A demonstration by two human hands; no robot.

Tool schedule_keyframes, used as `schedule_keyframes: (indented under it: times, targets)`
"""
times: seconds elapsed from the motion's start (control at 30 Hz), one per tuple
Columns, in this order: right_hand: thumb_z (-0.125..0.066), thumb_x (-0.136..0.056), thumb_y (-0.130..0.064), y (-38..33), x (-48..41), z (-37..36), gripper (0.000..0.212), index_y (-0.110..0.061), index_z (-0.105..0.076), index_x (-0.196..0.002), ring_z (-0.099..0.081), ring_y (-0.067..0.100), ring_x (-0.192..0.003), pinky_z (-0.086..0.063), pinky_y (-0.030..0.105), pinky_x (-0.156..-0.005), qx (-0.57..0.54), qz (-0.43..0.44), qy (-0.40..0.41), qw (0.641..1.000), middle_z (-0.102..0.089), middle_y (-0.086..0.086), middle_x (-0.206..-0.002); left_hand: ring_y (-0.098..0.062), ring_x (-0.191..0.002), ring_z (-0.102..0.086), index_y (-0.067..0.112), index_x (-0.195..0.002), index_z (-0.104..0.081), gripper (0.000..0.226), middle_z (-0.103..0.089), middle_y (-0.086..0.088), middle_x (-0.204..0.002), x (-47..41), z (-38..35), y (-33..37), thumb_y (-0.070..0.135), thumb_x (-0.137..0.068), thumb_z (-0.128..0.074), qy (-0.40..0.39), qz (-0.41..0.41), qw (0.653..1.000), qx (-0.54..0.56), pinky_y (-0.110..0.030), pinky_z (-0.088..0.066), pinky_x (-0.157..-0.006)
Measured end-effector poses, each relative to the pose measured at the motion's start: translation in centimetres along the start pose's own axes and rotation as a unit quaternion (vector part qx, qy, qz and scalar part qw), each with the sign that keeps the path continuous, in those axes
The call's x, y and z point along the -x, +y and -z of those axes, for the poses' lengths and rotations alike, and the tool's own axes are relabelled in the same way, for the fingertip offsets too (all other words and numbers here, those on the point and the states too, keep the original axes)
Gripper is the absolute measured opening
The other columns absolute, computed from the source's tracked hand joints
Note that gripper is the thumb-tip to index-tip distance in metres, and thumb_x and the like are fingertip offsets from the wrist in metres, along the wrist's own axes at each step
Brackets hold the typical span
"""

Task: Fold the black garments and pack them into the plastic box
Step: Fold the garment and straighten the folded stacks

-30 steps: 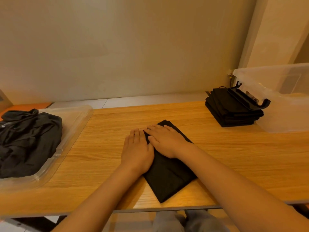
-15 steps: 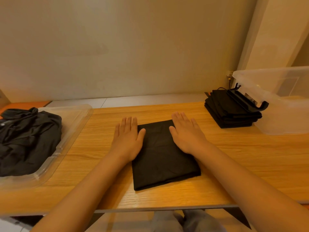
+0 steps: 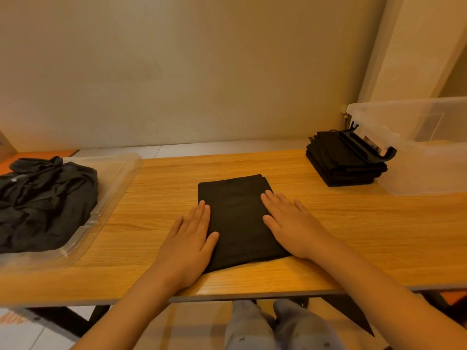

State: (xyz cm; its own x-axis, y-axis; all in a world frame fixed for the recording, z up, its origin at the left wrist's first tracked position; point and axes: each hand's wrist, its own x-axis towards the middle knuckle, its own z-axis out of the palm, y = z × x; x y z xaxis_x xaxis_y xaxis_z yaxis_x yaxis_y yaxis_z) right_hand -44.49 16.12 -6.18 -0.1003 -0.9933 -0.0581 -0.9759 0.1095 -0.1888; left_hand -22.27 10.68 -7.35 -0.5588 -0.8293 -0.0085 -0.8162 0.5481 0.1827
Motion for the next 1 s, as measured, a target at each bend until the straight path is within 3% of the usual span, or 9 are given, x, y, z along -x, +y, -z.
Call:
schedule_keyframes:
  times: [0.13, 0.33, 0.43, 0.5, 0.57, 0.67, 0.77, 0.9, 1.0]
  targets:
    - [-0.022, -0.104, -0.038, -1.6, 2.1, 0.7, 0.056, -0.023, -0.001, -0.153, 0.011, 0.005, -0.145, 0.008, 0.028, -0.117, -0.005, 0.043, 0.112, 0.993, 0.006, -0.008, -0.160, 0.004, -0.141, 0.020, 0.031, -0.145, 0.019, 0.075, 0.023, 0.015, -0.153, 1.6, 0.5, 1.1, 0.064, -0.079, 0.003, 0.064, -0.060, 0.995, 0.056, -0.017, 0.012, -0.113]
    - [-0.008, -0.089, -0.063, -3.0, 5.3, -1.1, 0.074, -0.026, 0.001, -0.153, 0.016, -0.001, -0.140, 0.013, 0.021, -0.110, 0.020, 0.131, 0.026, 0.991, 0.006, -0.010, -0.160, 0.006, -0.139, 0.026, 0.028, -0.150, 0.011, 0.087, 0.022, 0.015, -0.154, 3.8, -1.4, 2.2, 0.076, -0.078, 0.010, 0.030, -0.140, 0.990, -0.007, -0.023, 0.011, -0.118]
    - [-0.013, -0.078, -0.076, -2.5, 7.0, -1.8, 0.091, -0.027, 0.004, -0.153, 0.018, 0.000, -0.140, 0.015, 0.020, -0.109, 0.015, 0.132, 0.021, 0.991, 0.012, -0.013, -0.158, 0.001, -0.144, 0.014, 0.025, -0.153, 0.001, 0.097, 0.012, 0.010, -0.158, 4.7, -1.9, 1.7, 0.085, -0.079, -0.010, 0.041, -0.160, 0.986, -0.031, -0.021, 0.008, -0.117]
    - [-0.032, -0.078, -0.081, -2.5, 8.0, -2.3, 0.099, -0.027, 0.004, -0.152, 0.016, 0.003, -0.142, 0.016, 0.021, -0.108, 0.025, 0.137, 0.028, 0.990, 0.015, -0.013, -0.155, -0.011, -0.147, -0.013, 0.018, -0.153, -0.019, 0.095, -0.014, 0.001, -0.159, 5.3, -2.2, 1.5, 0.080, -0.082, -0.028, 0.074, -0.189, 0.977, -0.066, -0.028, -0.014, -0.119]
    - [-0.060, -0.073, -0.071, -2.6, 8.8, -3.3, 0.103, -0.024, -0.015, -0.152, -0.005, 0.009, -0.145, 0.005, 0.027, -0.111, 0.052, 0.132, 0.078, 0.987, -0.004, -0.008, -0.158, -0.019, -0.140, -0.033, 0.014, -0.148, -0.032, 0.080, -0.033, -0.005, -0.153, 5.7, -2.8, 1.3, 0.062, -0.085, -0.043, 0.115, -0.209, 0.968, -0.082, -0.039, -0.037, -0.110]
    - [-0.089, -0.051, -0.050, -2.8, 9.3, -4.6, 0.096, -0.019, -0.054, -0.135, -0.052, 0.016, -0.126, -0.028, 0.032, -0.104, 0.062, 0.119, 0.145, 0.980, -0.053, 0.000, -0.139, -0.021, -0.135, -0.042, 0.012, -0.143, -0.038, 0.063, -0.043, -0.008, -0.147, 6.1, -3.3, 1.4, 0.040, -0.087, -0.048, 0.160, -0.235, 0.956, -0.072, -0.043, -0.041, -0.106]
    - [-0.092, -0.053, -0.036, -2.3, 9.8, -5.1, 0.086, -0.016, -0.059, -0.130, -0.057, 0.018, -0.122, -0.034, 0.031, -0.101, 0.052, 0.146, 0.187, 0.970, -0.059, 0.003, -0.133, -0.017, -0.140, -0.034, 0.015, -0.147, -0.032, 0.062, -0.036, -0.005, -0.152, 6.6, -3.7, 0.7, 0.023, -0.088, -0.050, 0.163, -0.255, 0.950, -0.072, -0.033, -0.027, -0.116]
    - [-0.094, -0.050, -0.016, -1.5, 10.7, -5.0, 0.085, -0.014, -0.061, -0.128, -0.058, 0.019, -0.120, -0.037, 0.031, -0.100, 0.065, 0.178, 0.204, 0.960, -0.060, 0.005, -0.131, -0.013, -0.143, -0.023, 0.015, -0.148, -0.029, 0.095, -0.031, -0.004, -0.154, 7.1, -4.0, 0.3, 0.004, -0.069, -0.081, 0.130, -0.259, 0.955, -0.067, -0.029, -0.012, -0.119]
    - [-0.090, -0.053, -0.003, -0.9, 11.4, -4.8, 0.081, -0.011, -0.060, -0.128, -0.057, 0.020, -0.121, -0.041, 0.034, -0.099, 0.049, 0.211, 0.221, 0.951, -0.060, 0.007, -0.131, -0.013, -0.143, -0.024, 0.015, -0.147, -0.032, 0.085, -0.033, -0.003, -0.153, 7.9, -3.9, 0.2, 0.003, -0.076, -0.076, 0.139, -0.279, 0.950, -0.029, -0.027, -0.011, -0.119]
